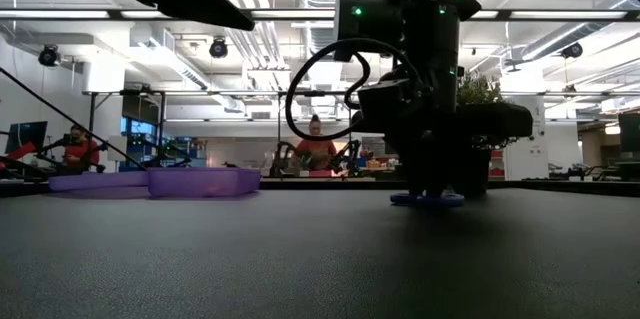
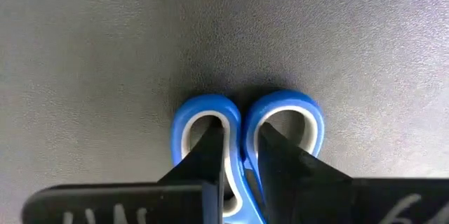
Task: Pack school essentials
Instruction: Put the blue scissors into the purple box
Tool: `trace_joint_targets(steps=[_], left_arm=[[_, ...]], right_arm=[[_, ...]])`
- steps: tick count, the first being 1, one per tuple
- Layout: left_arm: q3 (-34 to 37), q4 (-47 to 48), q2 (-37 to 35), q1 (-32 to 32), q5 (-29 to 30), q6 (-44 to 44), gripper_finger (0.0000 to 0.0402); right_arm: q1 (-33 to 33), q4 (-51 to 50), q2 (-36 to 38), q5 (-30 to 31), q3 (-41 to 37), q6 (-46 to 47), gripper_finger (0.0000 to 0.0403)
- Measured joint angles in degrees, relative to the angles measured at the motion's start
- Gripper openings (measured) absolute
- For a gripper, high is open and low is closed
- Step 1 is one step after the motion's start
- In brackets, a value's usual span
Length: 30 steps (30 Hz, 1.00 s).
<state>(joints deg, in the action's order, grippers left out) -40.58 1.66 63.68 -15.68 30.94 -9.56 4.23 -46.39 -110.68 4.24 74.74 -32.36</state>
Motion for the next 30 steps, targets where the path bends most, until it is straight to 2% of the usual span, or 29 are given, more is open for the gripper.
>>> trace_joint_targets(steps=[6, 7, 10, 16, 20, 25, 30], left_arm=[[0.0, 0.0, 0.0, 0.0, 0.0, 0.0, 0.0099], [0.0, -0.1, 0.0, 0.0, 0.0, 0.0, 0.0099], [0.1, -0.6, 0.0, 0.0, 0.0, -0.1, 0.0099], [0.1, -1.5, 0.0, 0.0, 0.0, -0.2, 0.0099], [0.1, -2.2, 0.0, 0.0, 0.0, -0.2, 0.0099], [0.2, -4.9, 0.0, 0.0, -0.8, -0.1, 0.0099], [2.7, -14.1, 0.0, 0.0, -7.6, -0.4, 0.0099]], right_arm=[[0.0, 2.0, 4.9, 0.0, -0.3, 1.5, 0.0044], [0.0, 2.5, 6.2, 0.1, -0.2, 2.3, 0.0032], [0.0, 3.1, 11.7, -0.2, -0.2, 4.5, 0.0012], [0.2, 7.0, 21.1, -0.9, -0.4, 8.9, 0.0011], [0.2, 11.3, 27.2, -3.5, -1.1, 12.1, 0.0011], [0.2, 23.6, 34.1, -8.6, -6.5, 16.3, 0.0012], [0.2, 41.4, 39.2, -15.1, -16.0, 21.1, 0.0012]])
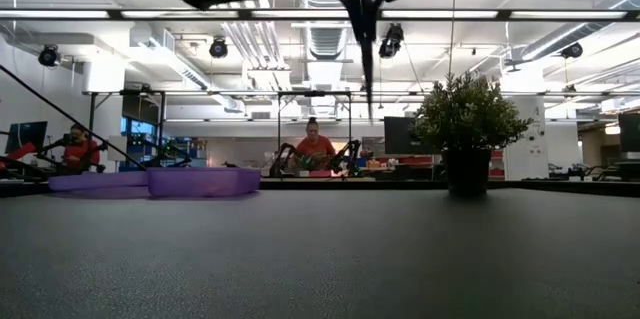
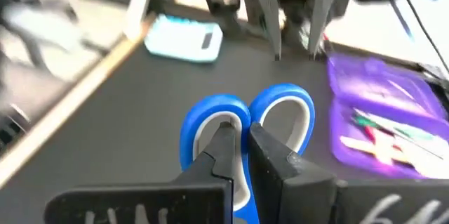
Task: Pack school essentials
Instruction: Put the blue scissors into the purple box
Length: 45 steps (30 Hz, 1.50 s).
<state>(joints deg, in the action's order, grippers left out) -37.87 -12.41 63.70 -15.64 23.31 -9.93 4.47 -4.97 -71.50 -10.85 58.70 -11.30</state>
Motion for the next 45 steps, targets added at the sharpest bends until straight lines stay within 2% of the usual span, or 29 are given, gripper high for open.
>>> trace_joint_targets(steps=[5, 11, 15, 19, 21, 25, 32, 35, 37, 44, 45], left_arm=[[3.4, -12.8, 0.5, 1.3, -5.9, -1.9, 0.0112], [4.6, -18.5, 2.9, 4.0, -12.8, -1.0, 0.0172], [4.6, -23.0, 7.2, 5.5, -14.1, -2.4, 0.0201], [4.0, -28.5, 12.2, 7.5, -14.7, -2.6, 0.0206], [3.8, -31.2, 14.4, 8.5, -18.6, -2.5, 0.0206], [3.7, -36.3, 17.8, 9.7, -31.8, -2.5, 0.0205], [3.7, -36.6, 19.5, 10.4, -35.7, -2.5, 0.0204], [3.7, -37.0, 19.4, 10.4, -36.4, -2.8, 0.0190], [3.7, -36.7, 19.2, 10.5, -36.3, -2.9, 0.0166], [3.7, -36.6, 19.1, 11.8, -36.8, -2.8, 0.0028], [3.7, -36.5, 19.1, 12.1, -37.2, -2.6, 0.0018]], right_arm=[[0.0, 19.4, 1.6, -6.0, -7.9, 4.3, 0.0012], [0.0, 33.8, -0.4, -7.8, -12.0, 4.3, 0.0012], [0.0, 36.9, -2.1, -7.9, -11.9, 2.9, 0.0013], [0.0, 36.9, -3.6, -10.6, -10.3, 2.7, 0.0013], [0.0, 36.7, -4.0, -10.6, -9.7, 2.3, 0.0013], [0.0, 36.4, -4.8, -10.9, -9.1, 0.9, 0.0013], [0.0, 35.8, -5.3, -10.6, -8.3, -1.7, 0.0013], [-0.1, 35.5, -5.2, -10.8, -8.3, -2.3, 0.0013], [-0.2, 35.3, -5.2, -10.8, -8.3, -2.8, 0.0013], [-0.5, 35.2, -5.3, -10.5, -8.3, -2.5, 0.0021], [-0.5, 35.3, -5.2, -10.4, -8.3, -2.2, 0.0027]])
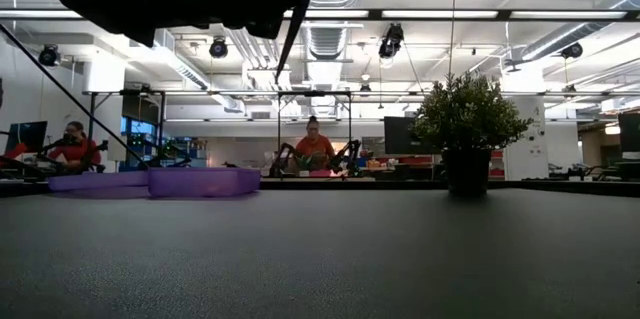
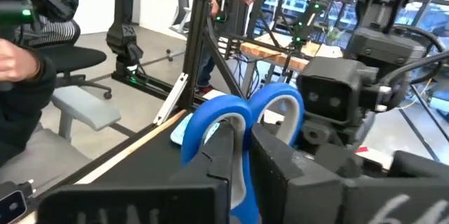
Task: Pack school essentials
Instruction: Put the blue scissors into the purple box
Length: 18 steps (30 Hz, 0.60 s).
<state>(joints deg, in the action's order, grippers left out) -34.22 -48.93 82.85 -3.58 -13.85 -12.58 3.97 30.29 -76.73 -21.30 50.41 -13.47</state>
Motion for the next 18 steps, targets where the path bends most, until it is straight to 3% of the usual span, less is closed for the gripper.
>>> trace_joint_targets(steps=[11, 16, 18], left_arm=[[0.0, 0.4, -0.1, 0.3, 1.0, 0.2, 0.0012], [0.0, 3.7, -0.9, 0.7, 7.2, 0.3, 0.0012], [0.0, 6.0, -1.6, 1.1, 9.9, 0.7, 0.0011]], right_arm=[[-0.8, -0.1, 0.2, 3.3, 0.0, 0.3, 0.0138], [-1.7, -2.0, 0.9, 4.1, 0.0, 0.1, 0.0163], [-1.8, -4.4, 2.0, 7.1, -0.1, 0.8, 0.0169]])
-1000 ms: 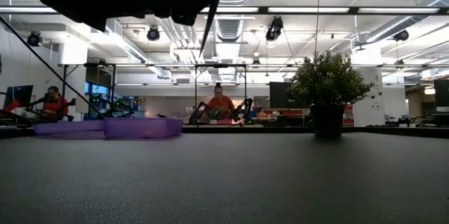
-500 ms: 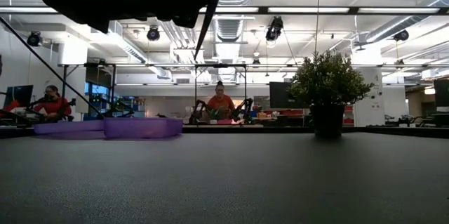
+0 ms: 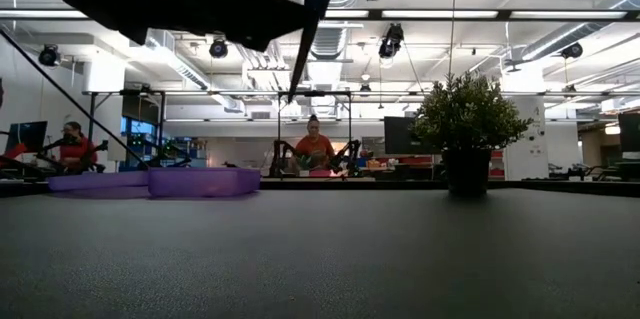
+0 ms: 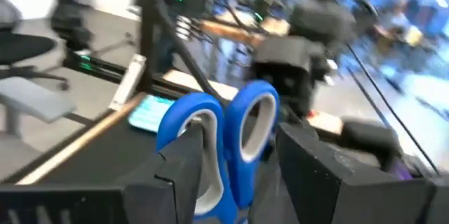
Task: Pack school essentials
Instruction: Put the blue scissors into the purple box
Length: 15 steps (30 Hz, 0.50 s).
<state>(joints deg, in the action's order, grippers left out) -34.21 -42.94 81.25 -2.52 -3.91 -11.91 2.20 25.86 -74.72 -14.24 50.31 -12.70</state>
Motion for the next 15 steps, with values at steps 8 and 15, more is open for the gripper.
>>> trace_joint_targets(steps=[8, 15], left_arm=[[1.1, 4.7, -2.6, 2.9, 3.1, 5.1, 0.0010], [1.1, 7.2, -3.0, 3.8, 5.5, 5.8, 0.0010]], right_arm=[[0.1, -9.6, 6.2, 14.6, 0.0, 2.9, 0.0166], [0.2, -12.0, 8.0, 15.1, 0.0, 2.8, 0.0159]])
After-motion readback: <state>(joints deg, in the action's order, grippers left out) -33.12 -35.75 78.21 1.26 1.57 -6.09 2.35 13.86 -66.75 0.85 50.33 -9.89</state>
